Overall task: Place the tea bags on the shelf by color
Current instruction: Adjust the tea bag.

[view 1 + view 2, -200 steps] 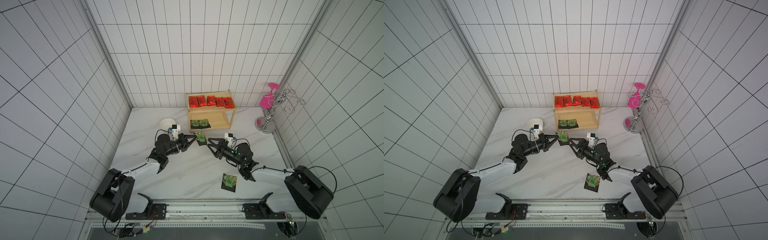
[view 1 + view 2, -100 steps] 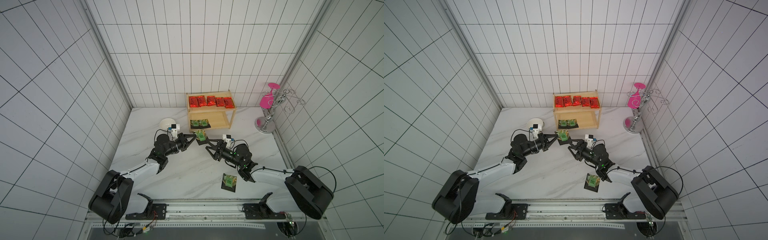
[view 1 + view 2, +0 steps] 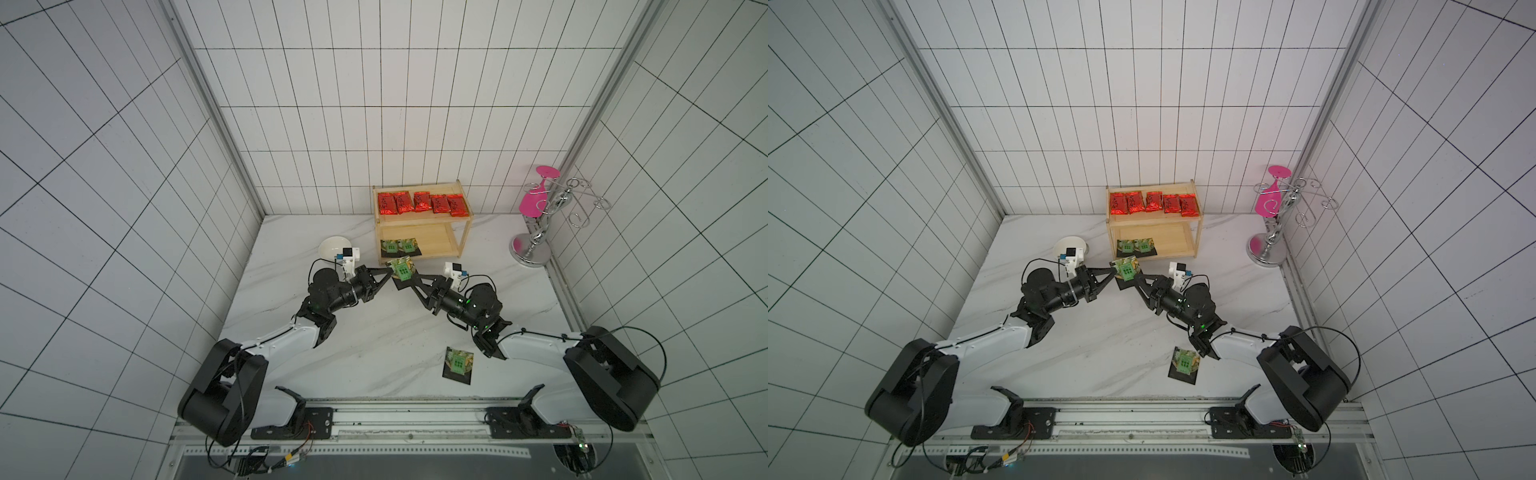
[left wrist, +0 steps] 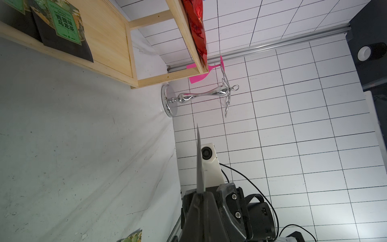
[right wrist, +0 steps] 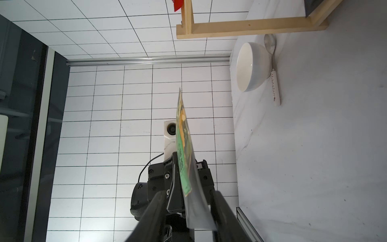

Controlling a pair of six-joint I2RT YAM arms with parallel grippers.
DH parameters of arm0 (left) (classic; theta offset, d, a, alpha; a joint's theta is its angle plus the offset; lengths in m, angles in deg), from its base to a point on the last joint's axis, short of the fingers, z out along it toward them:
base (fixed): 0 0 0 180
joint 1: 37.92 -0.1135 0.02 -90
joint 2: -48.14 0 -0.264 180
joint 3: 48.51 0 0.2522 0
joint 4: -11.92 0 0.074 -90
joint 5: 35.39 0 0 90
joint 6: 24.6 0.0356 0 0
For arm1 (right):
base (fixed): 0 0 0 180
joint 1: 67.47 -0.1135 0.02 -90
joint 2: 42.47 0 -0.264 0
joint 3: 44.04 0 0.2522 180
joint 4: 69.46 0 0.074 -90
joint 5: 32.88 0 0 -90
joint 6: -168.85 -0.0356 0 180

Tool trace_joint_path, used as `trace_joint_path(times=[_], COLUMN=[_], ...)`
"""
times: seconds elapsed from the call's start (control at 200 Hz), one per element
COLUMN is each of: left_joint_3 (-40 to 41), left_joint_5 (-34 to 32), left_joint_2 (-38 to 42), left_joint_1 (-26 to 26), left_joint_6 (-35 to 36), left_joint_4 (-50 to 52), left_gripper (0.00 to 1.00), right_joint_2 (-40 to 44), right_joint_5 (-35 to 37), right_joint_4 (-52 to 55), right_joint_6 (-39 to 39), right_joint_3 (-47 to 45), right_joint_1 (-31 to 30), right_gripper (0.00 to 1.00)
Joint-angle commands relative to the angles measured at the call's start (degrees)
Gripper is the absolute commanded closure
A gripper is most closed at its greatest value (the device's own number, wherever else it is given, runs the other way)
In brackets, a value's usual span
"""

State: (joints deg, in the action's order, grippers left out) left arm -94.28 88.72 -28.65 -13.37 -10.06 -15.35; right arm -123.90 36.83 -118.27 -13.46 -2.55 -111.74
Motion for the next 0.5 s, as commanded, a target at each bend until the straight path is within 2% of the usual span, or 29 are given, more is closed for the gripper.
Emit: trace_joint_path(times=[0.0,0.115,0.355,0.495], left_joint_3=[0.4,0.6,0.5,0.6], left_joint_5=[-0.3,-0.4,-1.0,-1.0], left_joint_2=[-0.3,-0.2,-0.1,-0.1], left_joint_1=[0.1,0.1,0.7,0.9], left_joint_6=[0.6,0.7,0.9,0.9], left_joint_4=[-1.5,-1.1,-0.9,-0.9], left_gripper=[1.0,1.0,1.0,1.0], right_joint_2=[-0.1,0.9,1.6,1.2], right_joint_5=[0.1,0.7,1.1,1.3], right_joint_4=[-3.4,-2.3,0.3,-0.3], right_joint_6=[0.0,0.7,1.9,1.7], right_joint_3=[1.8,1.7,2.9,2.7], right_joint_1=[-0.6,-0.6,-1.4,-1.5], right_gripper=[0.68,0.79,0.84,0.95])
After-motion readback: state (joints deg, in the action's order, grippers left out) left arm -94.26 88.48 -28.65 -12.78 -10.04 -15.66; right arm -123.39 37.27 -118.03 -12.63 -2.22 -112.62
